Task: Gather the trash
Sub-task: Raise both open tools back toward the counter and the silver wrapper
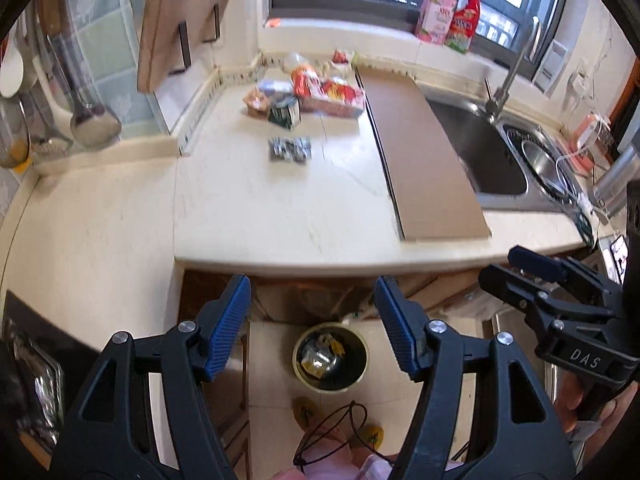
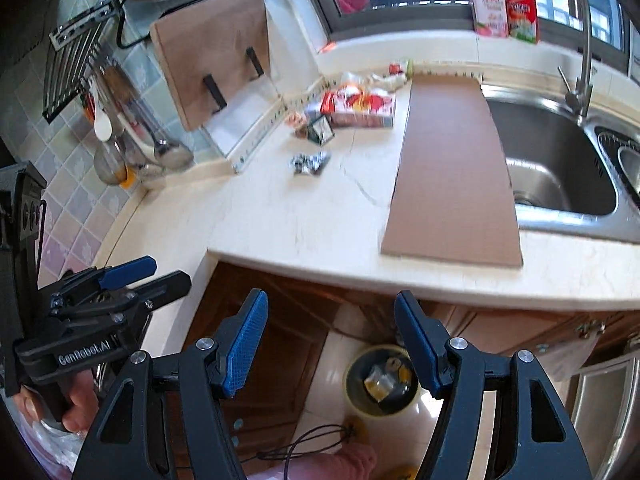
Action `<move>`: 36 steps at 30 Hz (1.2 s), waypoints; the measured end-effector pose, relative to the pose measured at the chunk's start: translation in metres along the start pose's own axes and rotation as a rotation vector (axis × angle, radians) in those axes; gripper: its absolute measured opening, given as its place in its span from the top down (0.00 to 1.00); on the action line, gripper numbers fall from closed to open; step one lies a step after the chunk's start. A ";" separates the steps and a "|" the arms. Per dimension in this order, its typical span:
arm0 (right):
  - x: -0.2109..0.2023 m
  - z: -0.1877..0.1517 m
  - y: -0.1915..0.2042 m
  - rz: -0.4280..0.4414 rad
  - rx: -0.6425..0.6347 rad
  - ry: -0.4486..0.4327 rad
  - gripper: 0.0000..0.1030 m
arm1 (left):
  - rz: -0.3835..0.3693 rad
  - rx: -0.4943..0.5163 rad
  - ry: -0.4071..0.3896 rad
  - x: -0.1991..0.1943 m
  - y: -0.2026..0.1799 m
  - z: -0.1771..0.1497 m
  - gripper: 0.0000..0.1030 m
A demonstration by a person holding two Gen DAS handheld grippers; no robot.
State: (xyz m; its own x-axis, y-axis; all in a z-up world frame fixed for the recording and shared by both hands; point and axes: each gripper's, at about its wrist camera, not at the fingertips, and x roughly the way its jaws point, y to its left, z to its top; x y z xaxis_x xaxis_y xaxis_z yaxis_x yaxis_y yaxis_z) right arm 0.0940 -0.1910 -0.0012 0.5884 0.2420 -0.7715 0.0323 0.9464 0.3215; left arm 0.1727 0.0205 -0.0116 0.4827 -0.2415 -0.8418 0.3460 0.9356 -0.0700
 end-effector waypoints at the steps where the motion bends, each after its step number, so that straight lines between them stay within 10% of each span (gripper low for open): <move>1: 0.002 0.006 0.000 -0.005 0.006 -0.006 0.35 | -0.002 -0.001 -0.002 0.001 0.002 0.007 0.40; 18: 0.057 0.149 -0.021 -0.042 0.002 -0.046 0.32 | -0.048 -0.087 0.041 0.074 0.043 0.114 0.40; 36: 0.253 0.339 -0.050 0.029 -0.523 0.148 0.24 | 0.096 -0.450 0.152 0.208 0.041 0.187 0.40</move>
State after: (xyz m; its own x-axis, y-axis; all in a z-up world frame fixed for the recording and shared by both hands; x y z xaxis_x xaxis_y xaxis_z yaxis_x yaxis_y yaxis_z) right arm 0.5152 -0.2495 -0.0256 0.4622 0.2612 -0.8475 -0.4108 0.9100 0.0564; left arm 0.4379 -0.0398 -0.0891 0.3608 -0.1397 -0.9221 -0.0933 0.9783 -0.1848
